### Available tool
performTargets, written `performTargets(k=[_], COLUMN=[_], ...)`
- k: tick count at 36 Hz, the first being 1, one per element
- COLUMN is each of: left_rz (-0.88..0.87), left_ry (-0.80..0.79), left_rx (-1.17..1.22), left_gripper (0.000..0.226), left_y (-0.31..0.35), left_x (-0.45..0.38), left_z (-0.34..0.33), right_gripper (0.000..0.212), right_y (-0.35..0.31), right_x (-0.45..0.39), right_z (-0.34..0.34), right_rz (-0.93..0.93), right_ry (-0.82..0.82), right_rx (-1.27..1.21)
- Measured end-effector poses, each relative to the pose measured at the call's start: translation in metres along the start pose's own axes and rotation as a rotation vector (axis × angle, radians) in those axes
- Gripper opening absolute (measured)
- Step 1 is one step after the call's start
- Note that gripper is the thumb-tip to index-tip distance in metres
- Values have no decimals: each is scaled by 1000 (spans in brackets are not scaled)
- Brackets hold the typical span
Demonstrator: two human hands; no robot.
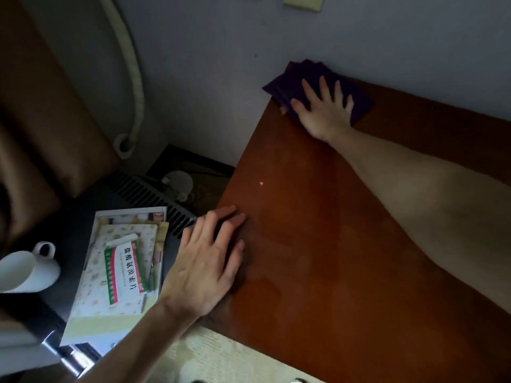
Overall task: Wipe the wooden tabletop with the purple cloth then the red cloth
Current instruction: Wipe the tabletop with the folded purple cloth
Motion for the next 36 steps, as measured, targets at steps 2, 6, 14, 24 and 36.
performTargets(k=[2, 6, 14, 24, 36], left_rz=[38, 110, 321, 6, -231], left_ry=[54, 158, 414, 85, -495], left_rx=[22, 126, 575, 278, -74], left_gripper=[45, 45, 31, 39, 61], left_y=[-3, -7, -35, -35, 2], left_x=[0, 2, 11, 3, -61], left_z=[1, 3, 25, 53, 15], right_gripper=[70, 68, 68, 62, 61], right_y=[-10, -29, -87, -115, -29], right_x=[22, 88, 285, 383, 326], right_z=[-5, -18, -46, -46, -1], right_rz=[21, 119, 230, 388, -237], right_ry=[4, 19, 46, -103, -260], right_rx=[12, 37, 52, 39, -241])
Point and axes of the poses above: each hand's wrist, its own x-axis away from the middle knuckle, its own z-axis out of the back of the hand, y = z × x, the point moved 6 cm from there along -x, towards the middle knuckle, and after that the axes turned 3 degrees about x, right-handed, at the moved point
